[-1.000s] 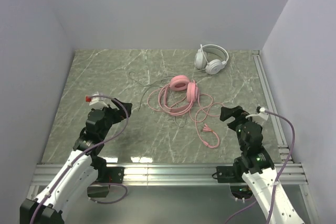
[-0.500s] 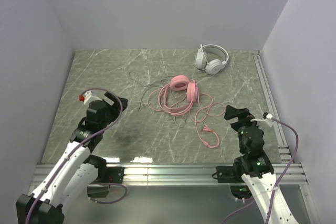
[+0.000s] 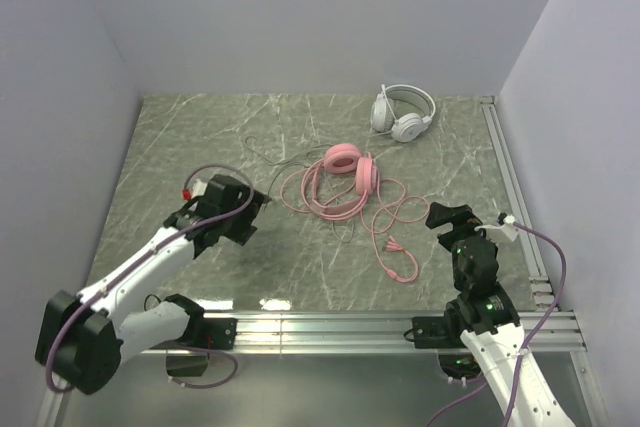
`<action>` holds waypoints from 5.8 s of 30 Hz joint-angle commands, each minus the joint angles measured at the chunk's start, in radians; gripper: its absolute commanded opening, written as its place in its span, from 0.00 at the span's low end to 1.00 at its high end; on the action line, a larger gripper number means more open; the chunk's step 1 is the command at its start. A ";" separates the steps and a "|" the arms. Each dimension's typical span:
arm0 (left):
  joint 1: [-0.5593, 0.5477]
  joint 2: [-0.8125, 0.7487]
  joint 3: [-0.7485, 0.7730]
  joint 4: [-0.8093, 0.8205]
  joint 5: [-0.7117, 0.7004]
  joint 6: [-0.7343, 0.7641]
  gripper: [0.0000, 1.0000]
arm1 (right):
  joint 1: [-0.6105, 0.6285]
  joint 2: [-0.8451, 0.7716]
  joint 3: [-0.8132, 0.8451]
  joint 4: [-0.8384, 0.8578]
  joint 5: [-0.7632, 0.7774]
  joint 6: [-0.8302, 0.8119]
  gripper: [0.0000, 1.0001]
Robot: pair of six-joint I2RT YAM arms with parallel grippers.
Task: Wrap the headphones
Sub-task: Grab headphones with the left arm, then wrap the headphone cable with the right arm
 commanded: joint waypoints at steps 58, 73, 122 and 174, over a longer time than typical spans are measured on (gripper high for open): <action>-0.322 0.759 0.716 -0.225 -0.185 -0.109 0.01 | -0.004 0.089 -0.003 0.065 0.007 -0.006 0.96; -0.322 0.393 0.702 -0.312 -0.405 0.310 0.00 | -0.004 0.063 -0.020 0.150 -0.170 -0.141 0.93; -0.295 -0.012 0.802 -0.357 0.073 0.390 0.00 | 0.406 1.193 0.295 1.357 -0.605 -0.362 0.61; -0.261 0.146 0.676 -0.207 -0.668 0.330 0.00 | 0.924 0.811 0.445 0.504 -0.431 -0.350 0.18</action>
